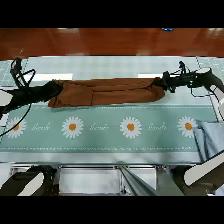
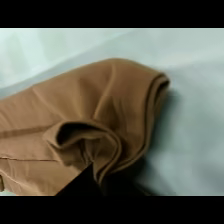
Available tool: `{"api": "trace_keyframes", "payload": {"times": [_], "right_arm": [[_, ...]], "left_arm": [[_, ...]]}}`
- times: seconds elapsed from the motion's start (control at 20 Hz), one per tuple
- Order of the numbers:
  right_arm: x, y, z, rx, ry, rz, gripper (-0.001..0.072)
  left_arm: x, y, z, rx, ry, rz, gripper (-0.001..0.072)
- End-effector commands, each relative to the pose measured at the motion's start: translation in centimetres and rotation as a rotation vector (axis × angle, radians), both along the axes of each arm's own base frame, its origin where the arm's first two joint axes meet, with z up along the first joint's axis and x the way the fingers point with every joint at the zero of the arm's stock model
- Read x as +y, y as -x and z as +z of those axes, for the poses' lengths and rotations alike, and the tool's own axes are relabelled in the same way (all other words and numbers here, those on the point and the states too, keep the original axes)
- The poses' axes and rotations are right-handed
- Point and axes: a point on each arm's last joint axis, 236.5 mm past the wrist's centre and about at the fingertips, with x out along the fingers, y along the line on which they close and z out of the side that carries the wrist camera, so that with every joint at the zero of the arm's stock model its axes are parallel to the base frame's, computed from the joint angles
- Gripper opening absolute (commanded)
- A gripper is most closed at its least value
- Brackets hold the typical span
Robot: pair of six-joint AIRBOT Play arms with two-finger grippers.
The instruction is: Fold the shirts.
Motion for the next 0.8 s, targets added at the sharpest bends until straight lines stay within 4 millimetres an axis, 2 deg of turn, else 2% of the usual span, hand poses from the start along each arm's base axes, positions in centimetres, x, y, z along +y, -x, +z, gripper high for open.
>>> {"api": "trace_keyframes", "payload": {"times": [0.0, 0.1, 0.3, 0.4, 0.55, 0.65, 0.75], "right_arm": [[-1.8, 1.4, 2.7, -0.028, 0.153, 0.073, 0.0024], [-3.2, 2.8, 5.4, -0.053, 0.264, 0.115, 0.0024], [-4.4, 5.4, 11.5, -0.135, 0.380, 0.136, 0.0024], [-4.2, 7.2, 13.9, -0.175, 0.409, 0.133, 0.0024], [-3.6, 9.9, 16.6, -0.227, 0.424, 0.120, 0.0024], [-3.2, 11.4, 17.9, -0.255, 0.432, 0.113, 0.0024], [-2.8, 12.8, 18.9, -0.273, 0.435, 0.105, 0.0024]], "left_arm": [[-0.6, -0.3, 0.3, -0.027, -0.007, -0.021, 0.0018], [-2.3, -0.7, 0.3, -0.047, -0.022, -0.067, 0.0018], [-8.3, -3.0, -1.0, -0.049, -0.030, -0.183, 0.0018], [-12.8, -4.5, -1.6, -0.038, -0.029, -0.275, 0.0018], [-20.0, -6.8, -2.4, -0.009, -0.009, -0.399, 0.0017], [-25.1, -6.8, -3.8, 0.080, 0.014, -0.510, 0.0017], [-30.0, -5.5, -5.5, 0.180, 0.024, -0.633, 0.0017]]}}
